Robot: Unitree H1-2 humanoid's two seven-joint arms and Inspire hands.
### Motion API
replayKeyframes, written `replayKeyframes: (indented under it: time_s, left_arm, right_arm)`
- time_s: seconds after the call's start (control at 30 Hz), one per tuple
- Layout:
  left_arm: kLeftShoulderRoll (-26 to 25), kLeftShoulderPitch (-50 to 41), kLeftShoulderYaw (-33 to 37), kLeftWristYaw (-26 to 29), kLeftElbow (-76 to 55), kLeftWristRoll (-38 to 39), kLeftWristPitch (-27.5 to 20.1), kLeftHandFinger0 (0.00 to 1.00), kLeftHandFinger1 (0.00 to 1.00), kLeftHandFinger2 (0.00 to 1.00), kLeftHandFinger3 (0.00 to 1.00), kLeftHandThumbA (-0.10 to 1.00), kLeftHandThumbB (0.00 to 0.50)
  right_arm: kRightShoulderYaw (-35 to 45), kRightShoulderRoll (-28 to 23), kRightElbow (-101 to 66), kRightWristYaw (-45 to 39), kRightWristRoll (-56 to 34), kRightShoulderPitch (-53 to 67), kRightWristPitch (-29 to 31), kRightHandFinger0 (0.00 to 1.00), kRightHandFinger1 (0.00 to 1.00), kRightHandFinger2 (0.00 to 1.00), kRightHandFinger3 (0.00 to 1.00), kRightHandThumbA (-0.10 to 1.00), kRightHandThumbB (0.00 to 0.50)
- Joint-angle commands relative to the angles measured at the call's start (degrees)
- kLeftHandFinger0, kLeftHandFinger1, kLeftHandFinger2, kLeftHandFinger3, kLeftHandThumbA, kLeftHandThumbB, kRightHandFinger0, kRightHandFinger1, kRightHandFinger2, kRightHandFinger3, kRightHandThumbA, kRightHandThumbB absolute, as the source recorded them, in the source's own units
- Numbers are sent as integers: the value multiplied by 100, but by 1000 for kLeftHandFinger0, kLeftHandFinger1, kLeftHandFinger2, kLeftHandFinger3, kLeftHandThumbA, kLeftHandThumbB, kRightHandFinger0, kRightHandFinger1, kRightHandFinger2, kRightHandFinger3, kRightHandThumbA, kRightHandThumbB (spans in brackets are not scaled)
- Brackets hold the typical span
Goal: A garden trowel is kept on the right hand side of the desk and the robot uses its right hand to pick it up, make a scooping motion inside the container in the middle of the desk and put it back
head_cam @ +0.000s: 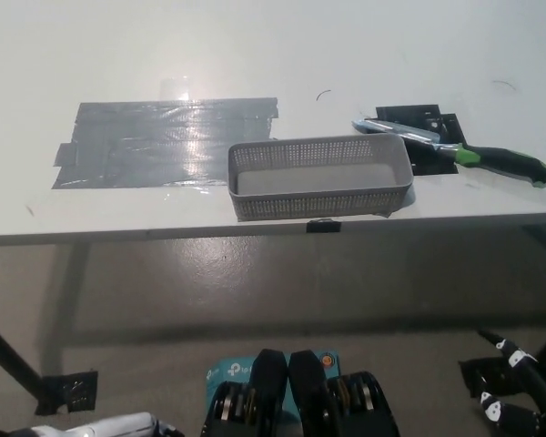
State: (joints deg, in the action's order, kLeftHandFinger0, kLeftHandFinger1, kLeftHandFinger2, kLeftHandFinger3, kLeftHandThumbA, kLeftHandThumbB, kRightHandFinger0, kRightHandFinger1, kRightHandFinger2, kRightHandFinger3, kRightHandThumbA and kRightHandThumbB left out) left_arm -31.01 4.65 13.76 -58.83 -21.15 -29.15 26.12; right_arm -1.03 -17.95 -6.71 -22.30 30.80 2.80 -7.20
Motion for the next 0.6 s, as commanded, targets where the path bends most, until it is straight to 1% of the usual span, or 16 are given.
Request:
replayKeyframes:
  time_s: [0.0, 0.07, 0.1, 0.17, 0.2, 0.23, 0.27, 0.3, 0.37, 0.4, 0.43, 0.47, 0.53, 0.57]
  left_arm:
    - [-26, -92, -122, 330, -29, 171, 80, 1000, 1000, 1000, 1000, 1000, 500]
    - [-71, -99, -29, 418, -40, 152, 78, 1000, 1000, 1000, 1000, 1000, 500]
    - [-75, -104, -18, 435, -38, 162, 79, 1000, 1000, 1000, 1000, 1000, 500]
    - [-79, -107, -13, 442, -30, 216, 80, 1000, 1000, 1000, 1000, 1000, 492]
    - [-83, -89, 3, 456, -17, 229, 79, 1000, 1000, 1000, 1000, 1000, 493]
    - [-83, -73, 13, 479, -4, 255, 62, 1000, 1000, 1000, 1000, 1000, 483]
    - [-64, -87, 3, 505, -16, 306, 46, 1000, 1000, 1000, 1000, 1000, 477]
    - [-77, -119, 7, 531, -20, 297, 69, 1000, 1000, 1000, 1000, 1000, 493]
    - [-104, -152, 16, 544, -49, 307, 80, 1000, 1000, 1000, 1000, 1000, 500]
    - [-113, -184, 12, 561, -66, 337, 79, 1000, 1000, 1000, 1000, 1000, 493]
    - [-107, -182, 3, 549, -55, 367, 80, 1000, 1000, 1000, 1000, 1000, 492]
    - [-95, -183, -18, 555, -30, 367, 80, 1000, 1000, 1000, 1000, 1000, 500]
    - [-108, -169, -8, 575, 5, 353, 80, 1000, 1000, 1000, 1000, 1000, 500]
    - [-131, -154, 30, 616, 8, 337, 75, 1000, 1000, 1000, 1000, 1000, 500]
  right_arm:
    - [43, -175, -61, 86, -561, -84, 294, 893, 1000, 1000, 1000, 283, 169]
    - [53, -179, -84, 75, -652, -66, 234, 862, 1000, 1000, 1000, 257, 171]
    - [40, -192, -83, 84, -665, -63, 230, 861, 999, 1000, 1000, 257, 171]
    - [32, -219, -104, 26, -775, -75, 163, 769, 927, 1000, 1000, 225, 161]
    - [29, -230, -111, 38, -786, -74, 155, 764, 921, 1000, 1000, 224, 164]
    - [22, -272, -101, 38, -786, -84, 165, 721, 879, 1000, 1000, 234, 161]
    - [9, -309, -147, 32, -748, -80, 122, 694, 858, 1000, 1000, 255, 160]
    - [-27, -322, -169, 45, -721, -79, 124, 686, 843, 1000, 1000, 243, 153]
    - [-45, -322, -203, 59, -766, -59, 109, 679, 830, 987, 1000, 222, 152]
    - [-45, -328, -196, 52, -871, -44, 178, 688, 831, 984, 1000, 199, 147]
    - [-37, -324, -169, 76, -943, -52, 240, 682, 824, 972, 1000, 196, 152]
    - [-48, -333, -164, 69, -955, -67, 242, 694, 835, 976, 1000, 201, 148]
    - [-78, -353, -173, 57, -958, -98, 211, 703, 841, 975, 1000, 216, 151]
    - [-112, -388, -188, 27, -929, -108, 194, 715, 851, 987, 1000, 225, 144]
